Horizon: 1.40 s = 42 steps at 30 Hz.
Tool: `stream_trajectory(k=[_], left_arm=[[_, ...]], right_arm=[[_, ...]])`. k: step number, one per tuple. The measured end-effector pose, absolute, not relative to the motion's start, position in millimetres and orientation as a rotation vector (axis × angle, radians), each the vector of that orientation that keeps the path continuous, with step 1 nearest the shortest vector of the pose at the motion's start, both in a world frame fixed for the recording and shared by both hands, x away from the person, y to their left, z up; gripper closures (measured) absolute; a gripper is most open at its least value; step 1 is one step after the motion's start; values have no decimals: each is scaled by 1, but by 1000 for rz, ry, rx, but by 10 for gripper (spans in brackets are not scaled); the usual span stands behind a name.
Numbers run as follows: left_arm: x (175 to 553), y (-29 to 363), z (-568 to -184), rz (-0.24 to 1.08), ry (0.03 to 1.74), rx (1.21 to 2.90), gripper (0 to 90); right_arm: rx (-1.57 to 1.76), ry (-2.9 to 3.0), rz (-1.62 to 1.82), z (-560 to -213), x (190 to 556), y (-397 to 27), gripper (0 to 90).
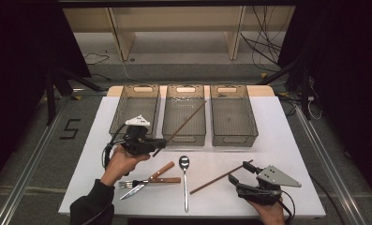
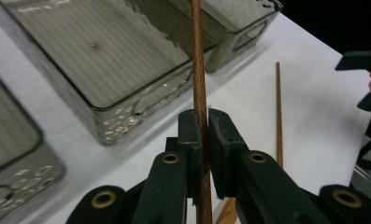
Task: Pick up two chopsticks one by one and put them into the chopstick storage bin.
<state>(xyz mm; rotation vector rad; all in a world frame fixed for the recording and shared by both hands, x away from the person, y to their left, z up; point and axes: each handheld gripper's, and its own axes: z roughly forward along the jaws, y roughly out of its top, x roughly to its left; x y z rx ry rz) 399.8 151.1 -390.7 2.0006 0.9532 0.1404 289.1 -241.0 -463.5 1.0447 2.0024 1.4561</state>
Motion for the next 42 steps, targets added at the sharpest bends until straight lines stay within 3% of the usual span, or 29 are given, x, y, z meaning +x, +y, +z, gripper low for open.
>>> stream_trajectory(k=[22,42], left_arm=[[459,231,-373,305,1220,1834,837],[501,253,-399,330,1332,1904,837]], right_arm=[[1051,2018,1450,-466,290,-239,300],[1055,2020,1452,-466,291,-239,300]])
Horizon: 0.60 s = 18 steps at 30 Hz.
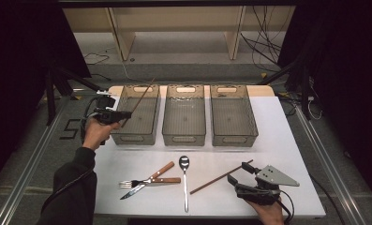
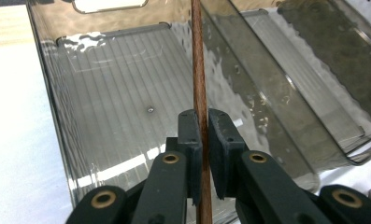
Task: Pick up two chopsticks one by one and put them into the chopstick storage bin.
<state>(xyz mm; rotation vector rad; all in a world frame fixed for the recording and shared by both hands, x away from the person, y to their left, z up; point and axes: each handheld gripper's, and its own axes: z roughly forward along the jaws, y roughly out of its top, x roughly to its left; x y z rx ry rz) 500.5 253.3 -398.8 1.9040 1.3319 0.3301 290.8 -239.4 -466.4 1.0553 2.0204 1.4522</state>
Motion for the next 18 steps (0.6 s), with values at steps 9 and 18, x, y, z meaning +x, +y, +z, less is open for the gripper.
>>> stream_trajectory(k=[9,18], left_arm=[[507,258,-410,328,1359,1944,836],[512,258,-418,319,1391,1989,829]], right_arm=[[1056,2026,1452,-467,291,-239,300],[1056,2028,1451,-467,291,-239,300]])
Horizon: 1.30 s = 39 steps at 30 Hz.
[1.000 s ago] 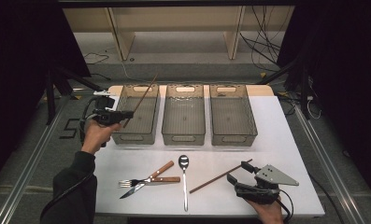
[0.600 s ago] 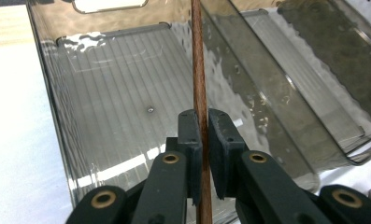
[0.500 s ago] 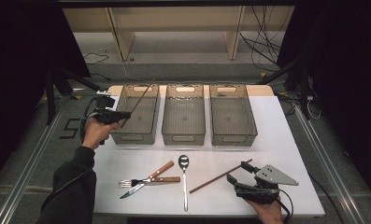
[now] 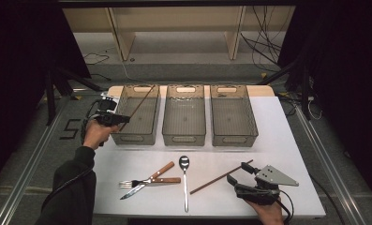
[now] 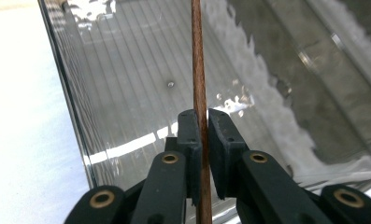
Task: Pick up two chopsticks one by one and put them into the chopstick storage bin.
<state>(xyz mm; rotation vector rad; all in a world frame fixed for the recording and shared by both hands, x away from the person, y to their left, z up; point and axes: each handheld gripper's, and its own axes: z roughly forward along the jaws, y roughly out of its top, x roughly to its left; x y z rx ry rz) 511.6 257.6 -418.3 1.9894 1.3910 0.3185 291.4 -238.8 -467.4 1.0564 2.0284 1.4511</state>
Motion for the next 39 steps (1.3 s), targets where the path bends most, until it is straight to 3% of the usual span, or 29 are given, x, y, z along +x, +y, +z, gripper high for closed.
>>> stream_trajectory(k=[3,6,9,19,39], left_arm=[[511,256,-419,311,1401,1969,769],[508,252,-413,340,1387,1943,507],[501,245,-405,332,1352,1935,372],[464,214,-381,312,1218,1902,261],[406,122,-390,182,949,1978,196]], right_arm=[[1056,2029,1452,-467,291,-239,300],[1057,2027,1453,-467,291,-239,300],[1054,2028,1454,-467,291,-239,300],[1060,2018,1456,-466,291,-240,300],[1068,1996,1447,-464,292,-246,300]])
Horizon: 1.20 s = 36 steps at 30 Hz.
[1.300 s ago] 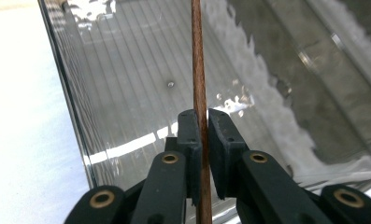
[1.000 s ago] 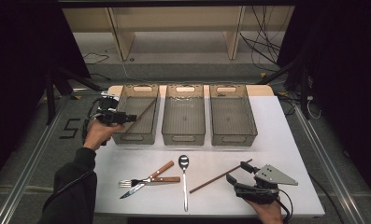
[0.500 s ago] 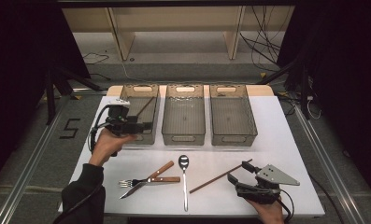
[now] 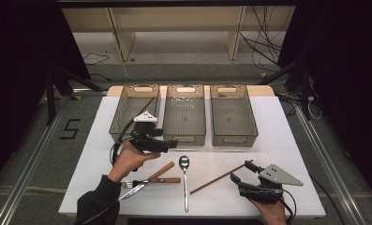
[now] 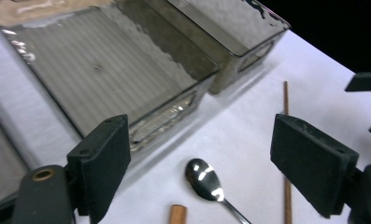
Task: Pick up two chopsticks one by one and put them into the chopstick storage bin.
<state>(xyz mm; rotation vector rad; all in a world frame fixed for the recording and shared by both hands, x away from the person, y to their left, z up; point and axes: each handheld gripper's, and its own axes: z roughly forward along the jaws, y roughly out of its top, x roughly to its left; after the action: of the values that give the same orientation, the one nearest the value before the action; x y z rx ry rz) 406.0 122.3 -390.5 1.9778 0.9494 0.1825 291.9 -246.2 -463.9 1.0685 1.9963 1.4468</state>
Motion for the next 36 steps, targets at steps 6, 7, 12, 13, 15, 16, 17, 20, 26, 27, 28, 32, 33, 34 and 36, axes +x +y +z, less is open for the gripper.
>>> stream_trajectory(k=[6,7,12,13,15,16,17,20,26,27,28,32,33,34,36], left_arm=[[401,109,-399,158,937,2009,183],[400,107,-400,157,934,2012,183],[392,92,-404,148,899,2049,182],[390,89,-406,145,893,2057,182],[387,82,-408,138,872,2078,184],[385,78,-410,131,866,2089,188],[383,74,-412,128,857,2101,191],[377,62,-419,112,828,2150,200],[366,41,-433,86,782,2217,220],[364,38,-434,82,772,2229,222],[363,35,-436,75,764,2236,228],[358,26,-444,46,740,2273,289],[357,24,-446,43,733,2285,289],[356,22,-448,41,728,2296,309],[353,18,-452,36,708,2322,342]], right_arm=[[1069,1991,1447,-463,292,-248,300],[1070,1991,1444,-463,292,-248,300],[1073,1987,1445,-463,292,-249,300],[1073,1988,1443,-463,292,-249,300],[1075,1987,1445,-463,292,-249,300],[1076,1987,1445,-463,292,-249,300],[1076,1987,1443,-463,292,-249,300],[1076,1985,1444,-463,292,-250,300],[1082,1977,1446,-462,292,-251,300],[1081,1979,1444,-462,292,-251,300],[1079,1980,1442,-462,292,-252,300],[1080,1977,1443,-462,292,-252,300],[1080,1977,1443,-462,292,-252,300],[1080,1977,1443,-462,292,-252,300],[1079,1977,1443,-462,292,-252,300]])
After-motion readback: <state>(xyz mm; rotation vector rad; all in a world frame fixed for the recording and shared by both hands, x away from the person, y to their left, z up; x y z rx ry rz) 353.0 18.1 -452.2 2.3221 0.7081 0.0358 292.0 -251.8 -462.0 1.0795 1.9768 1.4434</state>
